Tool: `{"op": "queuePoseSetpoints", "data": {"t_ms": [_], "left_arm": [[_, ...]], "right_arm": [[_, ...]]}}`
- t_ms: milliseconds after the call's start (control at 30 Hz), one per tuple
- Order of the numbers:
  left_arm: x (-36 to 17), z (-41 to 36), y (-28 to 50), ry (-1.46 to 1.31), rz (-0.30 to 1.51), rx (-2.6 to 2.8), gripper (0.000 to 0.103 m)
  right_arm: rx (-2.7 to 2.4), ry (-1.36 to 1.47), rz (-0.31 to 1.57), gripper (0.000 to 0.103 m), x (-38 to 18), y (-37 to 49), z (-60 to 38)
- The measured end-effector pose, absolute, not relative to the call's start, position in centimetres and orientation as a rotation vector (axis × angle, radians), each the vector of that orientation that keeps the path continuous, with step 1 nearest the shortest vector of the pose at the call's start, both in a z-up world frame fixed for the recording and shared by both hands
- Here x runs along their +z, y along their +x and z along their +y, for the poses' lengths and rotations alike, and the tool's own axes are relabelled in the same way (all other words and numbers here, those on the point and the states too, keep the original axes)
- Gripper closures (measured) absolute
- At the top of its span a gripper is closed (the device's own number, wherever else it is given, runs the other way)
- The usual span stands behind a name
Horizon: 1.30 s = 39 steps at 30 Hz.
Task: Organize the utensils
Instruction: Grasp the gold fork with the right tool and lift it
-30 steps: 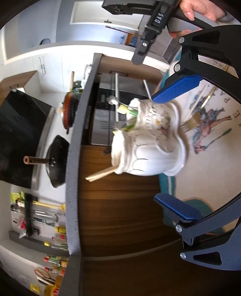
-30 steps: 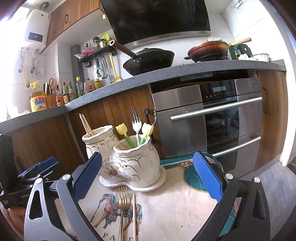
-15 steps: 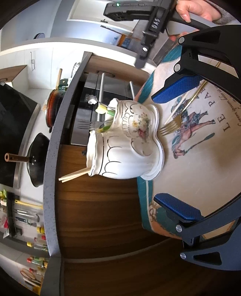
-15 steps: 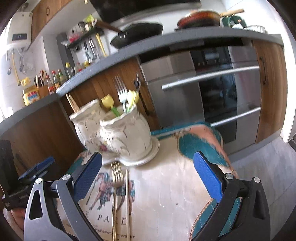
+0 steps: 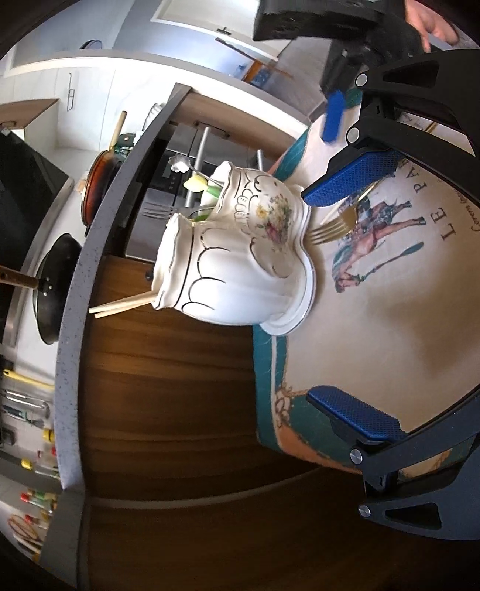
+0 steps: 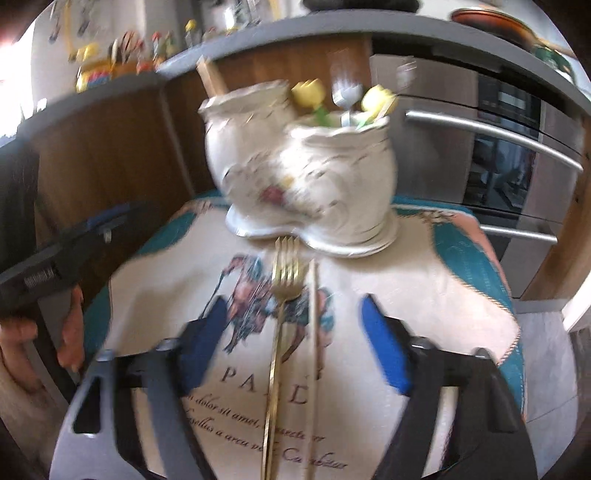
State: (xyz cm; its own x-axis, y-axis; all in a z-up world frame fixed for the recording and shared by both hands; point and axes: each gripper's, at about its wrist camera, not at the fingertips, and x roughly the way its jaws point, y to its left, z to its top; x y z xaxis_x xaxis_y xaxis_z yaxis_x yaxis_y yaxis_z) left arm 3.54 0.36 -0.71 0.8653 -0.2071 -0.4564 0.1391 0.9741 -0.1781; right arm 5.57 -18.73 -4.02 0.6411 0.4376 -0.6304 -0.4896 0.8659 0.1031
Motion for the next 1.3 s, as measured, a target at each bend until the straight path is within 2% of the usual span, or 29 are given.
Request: {"op": "queuePoseSetpoints", "data": {"t_ms": [100, 200, 267, 400, 633, 800, 1033, 1300], "left_arm": [[-0.6, 0.2, 3.4, -0.123, 0.485, -0.186, 0.006], [-0.5, 0.1, 3.3, -0.118, 0.482, -0.197, 0.006], [-0.5, 0.2, 3.3, -0.123, 0.484, -0.2, 0.006], [-0.4, 0.3, 3.3, -0.127, 0.488, -0.205, 0.006], [-0.4, 0.5, 3.1, -0.131, 0.489, -0.207, 0.006], [-0.4, 0.0, 3.1, -0.111, 0.487, -0.209, 0.006], [-0.5, 0.0, 3.1, -0.105, 0.486, -0.21, 0.006], [-0.6, -0.3, 3.3, -0.114, 0.509, -0.22, 0.006]], "right_arm": [[0.54, -0.137, 0.742, 0.063, -4.8, 5.4, -17.5], [0.543, -0.156, 0.762, 0.073, -5.2, 5.4, -17.0], [0.532, -0.172, 0.77, 0.076, -5.3, 5.4, -16.6], [0.509, -0.218, 0.819, 0.08, -6.0, 5.7, -15.8], [0.504, -0.222, 0.831, 0.081, -6.3, 6.0, -15.6], [0.514, -0.247, 0.821, 0.096, -6.2, 6.0, -15.0], [0.53, -0.207, 0.806, 0.097, -6.0, 6.0, -15.6], [0.572, -0.076, 0.698, 0.097, -2.4, 4.9, -19.2]]}}
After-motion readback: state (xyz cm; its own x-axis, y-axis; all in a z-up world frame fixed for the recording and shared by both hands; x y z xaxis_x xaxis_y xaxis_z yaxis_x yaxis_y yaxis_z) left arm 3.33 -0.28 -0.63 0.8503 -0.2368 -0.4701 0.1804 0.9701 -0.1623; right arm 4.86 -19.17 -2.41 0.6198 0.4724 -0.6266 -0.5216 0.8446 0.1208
